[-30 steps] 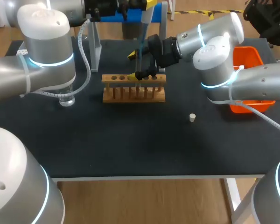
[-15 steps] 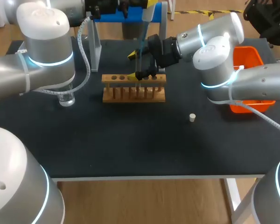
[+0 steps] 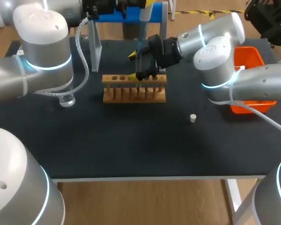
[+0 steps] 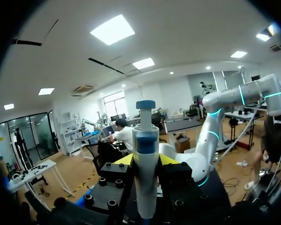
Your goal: Invert the test tube, pick up the pipette, mount the tip to pipette, aspirate from beaker and dispense into the tube, eject the tip, return the pipette, and cap with the stopper.
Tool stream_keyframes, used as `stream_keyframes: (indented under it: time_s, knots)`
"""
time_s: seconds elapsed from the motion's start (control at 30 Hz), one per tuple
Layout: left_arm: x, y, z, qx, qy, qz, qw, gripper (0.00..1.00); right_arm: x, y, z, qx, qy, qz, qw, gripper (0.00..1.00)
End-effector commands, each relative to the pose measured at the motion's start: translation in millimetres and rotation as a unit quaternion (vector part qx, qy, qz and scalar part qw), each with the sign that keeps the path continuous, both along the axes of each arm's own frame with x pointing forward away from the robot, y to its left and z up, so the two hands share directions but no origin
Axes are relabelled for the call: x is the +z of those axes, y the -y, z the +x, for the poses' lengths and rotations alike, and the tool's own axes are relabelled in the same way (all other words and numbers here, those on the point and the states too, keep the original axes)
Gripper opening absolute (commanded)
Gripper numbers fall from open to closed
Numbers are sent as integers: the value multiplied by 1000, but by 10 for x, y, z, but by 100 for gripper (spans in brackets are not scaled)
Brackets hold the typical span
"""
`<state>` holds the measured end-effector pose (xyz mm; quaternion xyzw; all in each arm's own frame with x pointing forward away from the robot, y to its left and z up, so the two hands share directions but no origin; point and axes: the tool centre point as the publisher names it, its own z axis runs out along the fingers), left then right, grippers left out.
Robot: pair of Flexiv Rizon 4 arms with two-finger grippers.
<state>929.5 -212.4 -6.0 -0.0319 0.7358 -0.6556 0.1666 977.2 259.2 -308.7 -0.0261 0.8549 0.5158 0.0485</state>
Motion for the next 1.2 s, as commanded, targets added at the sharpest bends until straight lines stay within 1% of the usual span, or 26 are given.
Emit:
stream_keyframes:
  time_s: [0.03, 0.33, 0.43, 0.63, 0.83, 0.93, 1.2]
  knots:
    - [-7, -127, -178, 19, 1, -2, 1000, 0, 1, 2, -1, 0, 0, 0, 1000, 100]
    - [-141, -367, -466, 59, -10, -10, 998, 0, 1, 2, -1, 0, 0, 0, 1000, 100]
    - [-210, -430, -549, 67, -18, -14, 997, 0, 1, 2, -1, 0, 0, 0, 1000, 100]
    - [-415, -452, -678, 77, -45, -23, 996, 0, 1, 2, -1, 0, 0, 0, 1000, 100]
    - [-612, -370, -739, 72, -63, -33, 995, 0, 1, 2, -1, 0, 0, 0, 1000, 100]
    - [-700, -321, -734, 63, -71, -36, 995, 0, 1, 2, -1, 0, 0, 0, 1000, 100]
    - [-879, -237, -752, 51, -74, -54, 994, 0, 1, 2, -1, 0, 0, 0, 1000, 100]
